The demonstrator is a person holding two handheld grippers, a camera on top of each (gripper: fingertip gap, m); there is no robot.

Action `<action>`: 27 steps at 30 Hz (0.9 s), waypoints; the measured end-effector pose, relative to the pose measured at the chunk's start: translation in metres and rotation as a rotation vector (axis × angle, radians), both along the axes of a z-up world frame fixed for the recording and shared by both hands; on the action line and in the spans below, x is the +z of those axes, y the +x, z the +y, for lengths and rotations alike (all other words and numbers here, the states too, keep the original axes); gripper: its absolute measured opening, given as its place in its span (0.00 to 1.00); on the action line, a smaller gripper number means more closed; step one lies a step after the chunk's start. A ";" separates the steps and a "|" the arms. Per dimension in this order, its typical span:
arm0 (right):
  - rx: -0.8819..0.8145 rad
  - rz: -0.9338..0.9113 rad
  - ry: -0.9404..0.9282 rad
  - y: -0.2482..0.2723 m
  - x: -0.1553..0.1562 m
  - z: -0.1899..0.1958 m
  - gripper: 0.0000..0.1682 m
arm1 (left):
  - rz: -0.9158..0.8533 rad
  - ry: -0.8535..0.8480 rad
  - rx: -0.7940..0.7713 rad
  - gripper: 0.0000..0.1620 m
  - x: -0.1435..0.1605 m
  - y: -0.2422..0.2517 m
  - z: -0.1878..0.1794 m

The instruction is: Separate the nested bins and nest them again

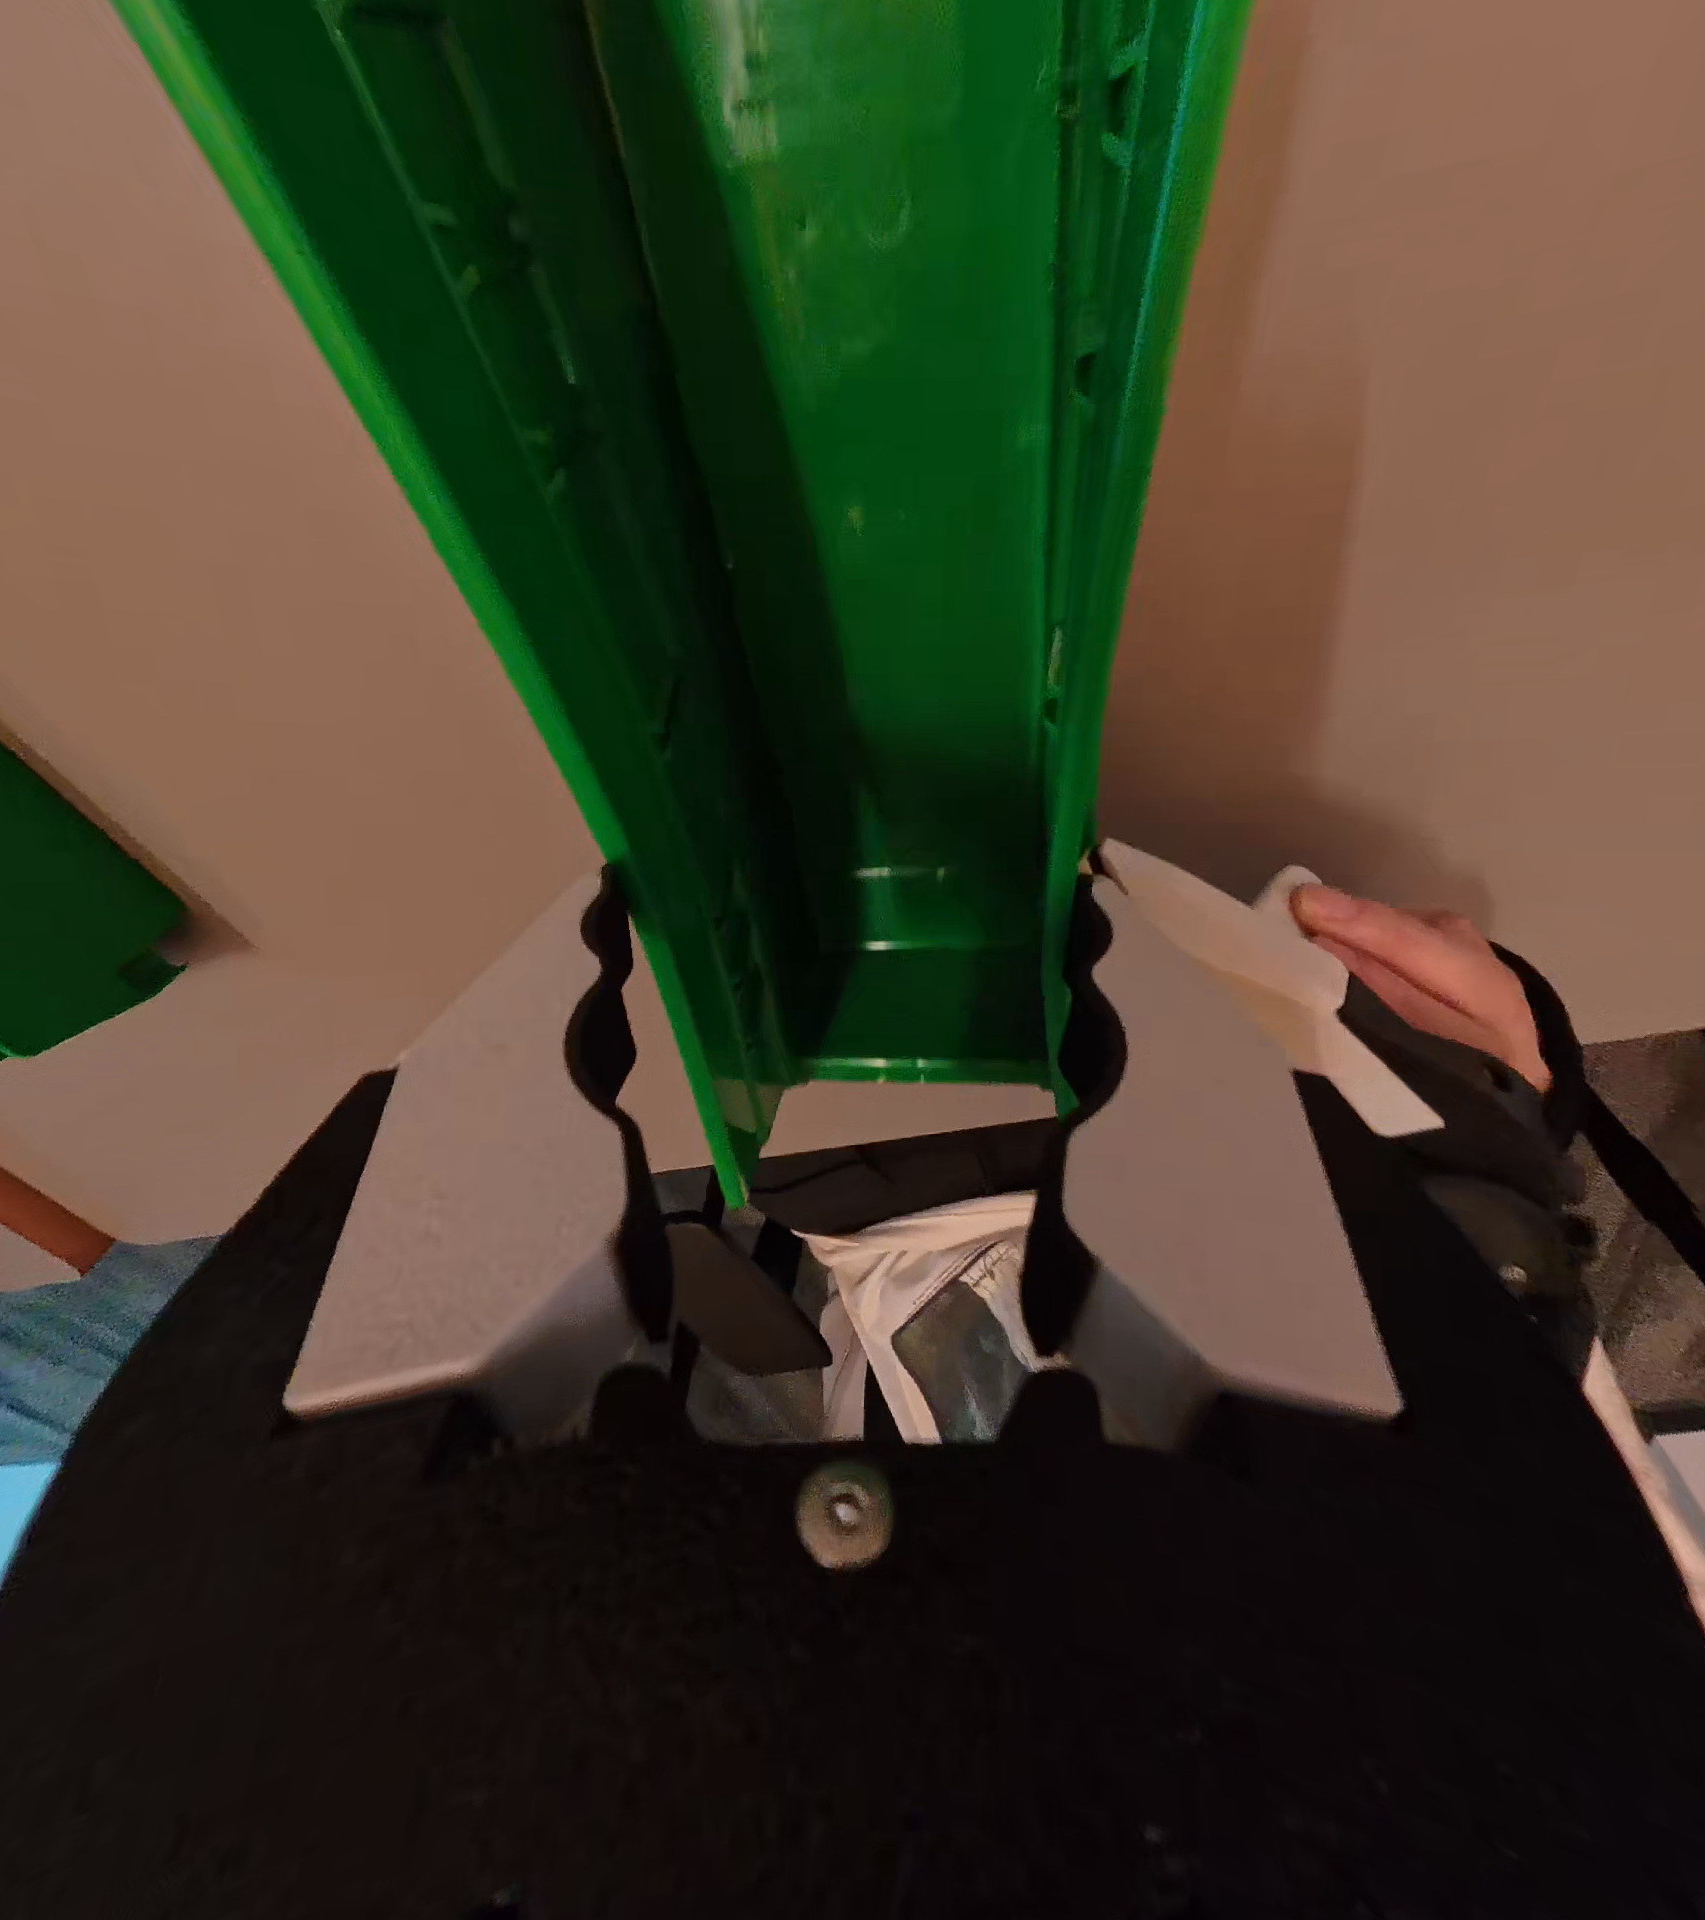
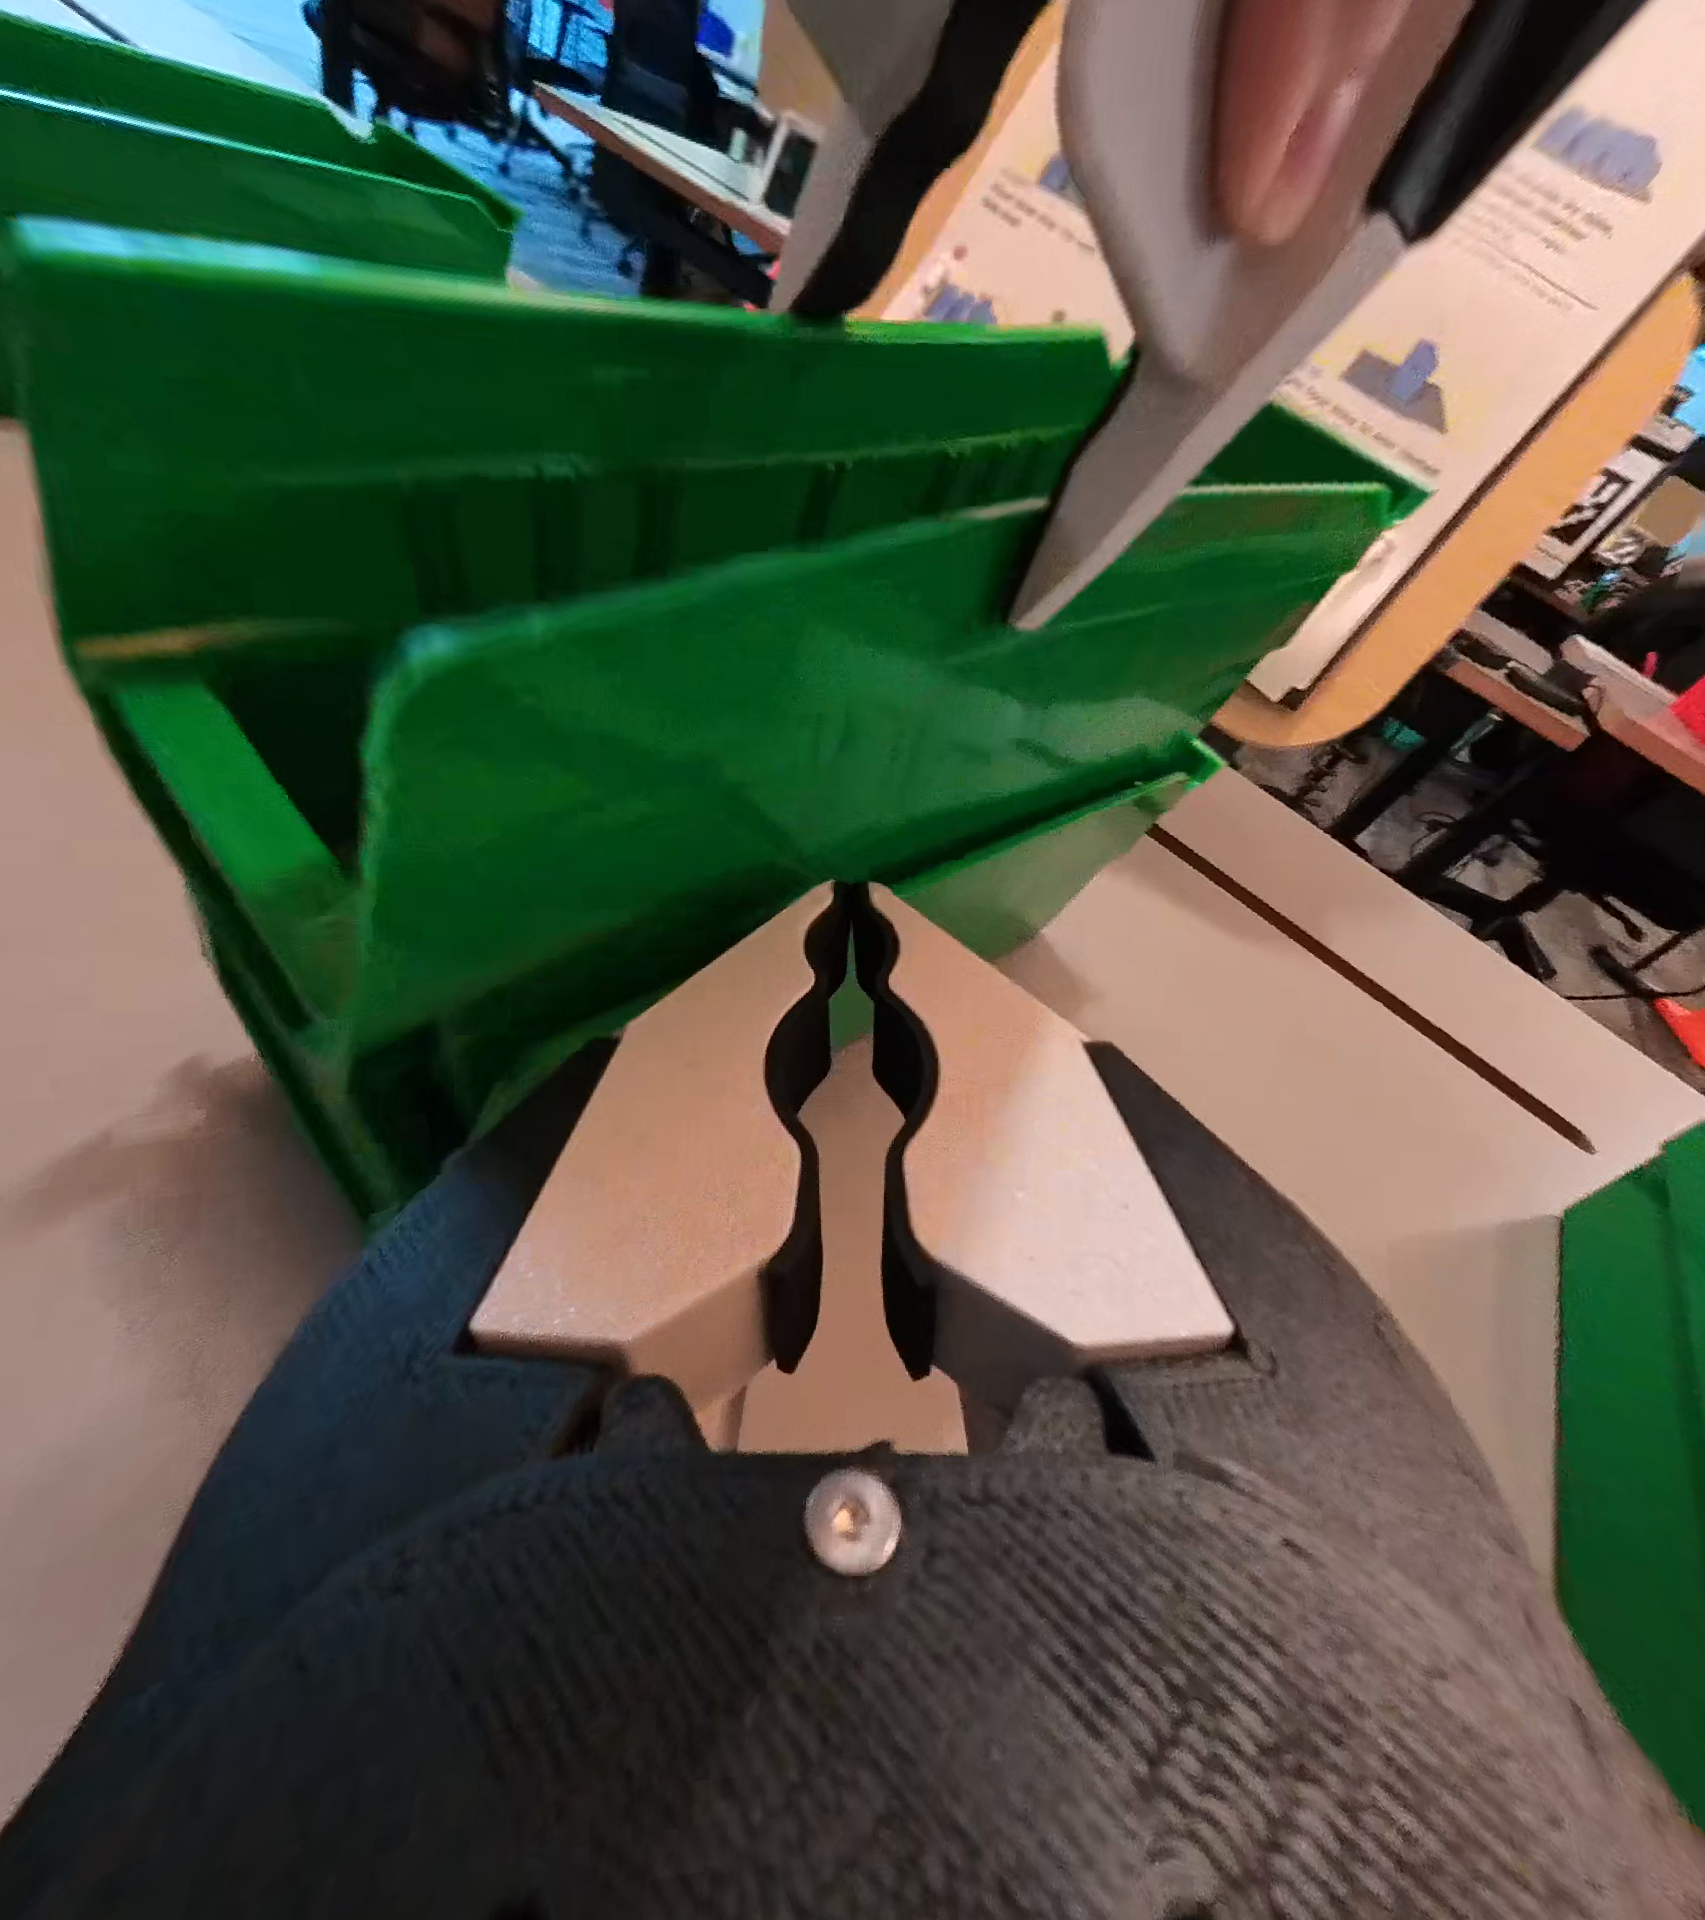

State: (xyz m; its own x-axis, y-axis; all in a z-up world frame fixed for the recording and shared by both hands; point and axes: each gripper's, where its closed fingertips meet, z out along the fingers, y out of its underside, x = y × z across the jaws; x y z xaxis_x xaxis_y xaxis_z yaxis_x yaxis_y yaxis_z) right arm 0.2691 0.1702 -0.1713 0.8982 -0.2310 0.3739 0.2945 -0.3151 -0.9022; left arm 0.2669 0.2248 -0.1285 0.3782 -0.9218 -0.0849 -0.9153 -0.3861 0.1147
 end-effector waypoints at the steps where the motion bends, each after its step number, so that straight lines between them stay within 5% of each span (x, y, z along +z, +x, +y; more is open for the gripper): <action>1: -0.007 -0.005 0.011 0.003 0.003 -0.002 0.00 | -0.012 -0.012 0.002 0.51 0.005 0.001 -0.001; 6: -0.024 0.052 0.070 0.015 0.019 -0.015 0.01 | -0.108 -0.055 0.031 0.52 0.041 0.010 0.006; 17: -0.050 0.138 0.114 0.029 0.023 -0.024 0.20 | -0.273 -0.068 0.113 0.50 0.119 -0.011 0.062; 27: -0.060 0.142 0.079 0.034 0.014 -0.024 0.22 | -0.236 0.024 0.197 0.50 0.094 -0.062 0.146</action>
State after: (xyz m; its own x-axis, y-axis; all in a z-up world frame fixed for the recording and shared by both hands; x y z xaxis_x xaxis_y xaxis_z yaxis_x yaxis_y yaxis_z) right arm 0.3031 0.1459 -0.1572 0.9245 -0.3091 0.2230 0.1455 -0.2545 -0.9561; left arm 0.2048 0.3709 -0.0344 0.5615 -0.8274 0.0054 -0.8227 -0.5590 -0.1034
